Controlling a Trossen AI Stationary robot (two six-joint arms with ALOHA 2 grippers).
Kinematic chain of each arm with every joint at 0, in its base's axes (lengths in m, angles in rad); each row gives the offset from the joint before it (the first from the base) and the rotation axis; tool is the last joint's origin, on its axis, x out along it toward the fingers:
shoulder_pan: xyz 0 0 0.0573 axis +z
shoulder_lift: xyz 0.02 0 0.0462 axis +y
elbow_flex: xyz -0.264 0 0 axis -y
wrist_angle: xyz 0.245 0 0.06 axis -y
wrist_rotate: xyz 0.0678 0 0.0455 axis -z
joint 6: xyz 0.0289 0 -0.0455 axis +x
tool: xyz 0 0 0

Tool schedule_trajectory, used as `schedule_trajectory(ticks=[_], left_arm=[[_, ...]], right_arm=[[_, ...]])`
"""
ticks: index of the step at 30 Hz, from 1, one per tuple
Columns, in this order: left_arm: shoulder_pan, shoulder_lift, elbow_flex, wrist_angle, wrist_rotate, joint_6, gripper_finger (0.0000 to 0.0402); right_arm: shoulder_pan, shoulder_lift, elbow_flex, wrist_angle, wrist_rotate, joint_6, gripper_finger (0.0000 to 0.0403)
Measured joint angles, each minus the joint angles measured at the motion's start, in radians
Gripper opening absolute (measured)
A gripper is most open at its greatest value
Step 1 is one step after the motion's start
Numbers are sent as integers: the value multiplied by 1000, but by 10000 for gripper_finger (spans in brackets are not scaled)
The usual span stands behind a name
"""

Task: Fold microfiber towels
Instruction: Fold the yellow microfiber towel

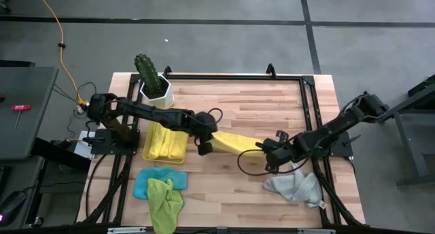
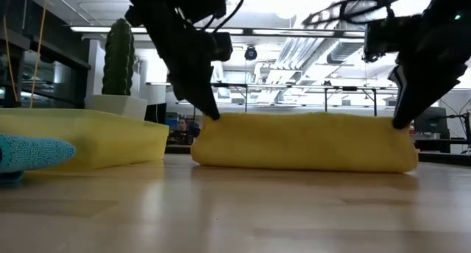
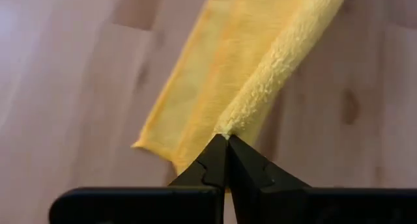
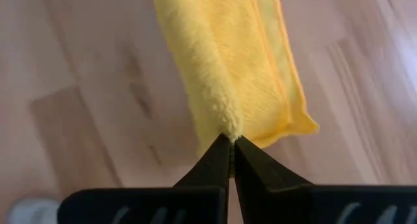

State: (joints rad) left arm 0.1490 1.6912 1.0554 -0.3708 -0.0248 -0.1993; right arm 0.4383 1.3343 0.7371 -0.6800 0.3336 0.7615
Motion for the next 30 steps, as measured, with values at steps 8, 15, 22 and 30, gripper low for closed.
schedule_trajectory(ticks=[8, 15, 22, 30], left_arm=[[42, 44, 0, -12, -47, 0, 0], [42, 93, 1, -14, -141, 2, 1], [43, 100, 1, 0, -181, 43, 6], [58, 100, 1, -6, -231, 72, 19]], right_arm=[[-48, 50, -2, -22, 30, 28, 0], [-92, 85, -1, 1, 43, 33, 0], [-98, 85, -1, 17, 62, 32, 0], [-98, 85, -1, 15, 138, 50, 56]])
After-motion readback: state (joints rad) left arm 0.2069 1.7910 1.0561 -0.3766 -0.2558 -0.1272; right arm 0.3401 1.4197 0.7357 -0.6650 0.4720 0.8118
